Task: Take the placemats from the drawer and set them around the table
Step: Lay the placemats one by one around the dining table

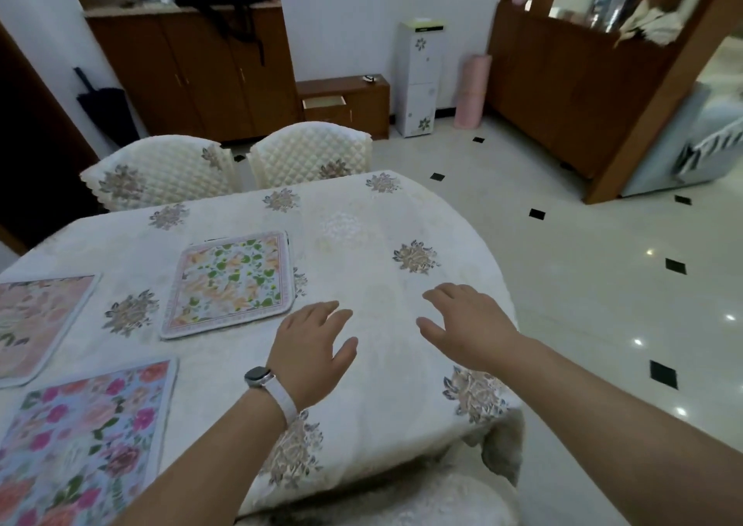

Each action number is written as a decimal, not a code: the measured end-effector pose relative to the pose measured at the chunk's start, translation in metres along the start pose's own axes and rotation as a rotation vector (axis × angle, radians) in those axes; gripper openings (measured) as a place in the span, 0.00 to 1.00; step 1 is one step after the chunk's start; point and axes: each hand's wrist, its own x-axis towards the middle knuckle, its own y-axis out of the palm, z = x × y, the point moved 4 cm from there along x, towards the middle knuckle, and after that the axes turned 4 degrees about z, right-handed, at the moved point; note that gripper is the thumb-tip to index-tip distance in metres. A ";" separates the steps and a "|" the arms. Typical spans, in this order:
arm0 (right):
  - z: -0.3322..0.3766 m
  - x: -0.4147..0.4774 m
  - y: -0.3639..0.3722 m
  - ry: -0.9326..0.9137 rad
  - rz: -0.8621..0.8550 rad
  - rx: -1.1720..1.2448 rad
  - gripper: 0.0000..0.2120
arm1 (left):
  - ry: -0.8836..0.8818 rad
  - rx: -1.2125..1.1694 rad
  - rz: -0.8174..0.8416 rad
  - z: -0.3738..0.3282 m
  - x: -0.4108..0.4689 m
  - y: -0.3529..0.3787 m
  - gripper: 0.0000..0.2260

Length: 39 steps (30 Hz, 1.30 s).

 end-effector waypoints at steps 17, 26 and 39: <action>-0.313 0.003 -0.043 -0.056 -0.046 0.052 0.25 | -0.046 0.050 -0.008 -0.247 0.158 0.082 0.23; -0.420 0.012 -0.093 -0.079 -0.112 0.051 0.25 | -0.003 0.065 -0.066 -0.342 0.240 0.087 0.22; -0.495 0.150 -0.100 -0.139 -0.040 0.001 0.24 | -0.040 -0.025 -0.087 -0.328 0.395 0.148 0.23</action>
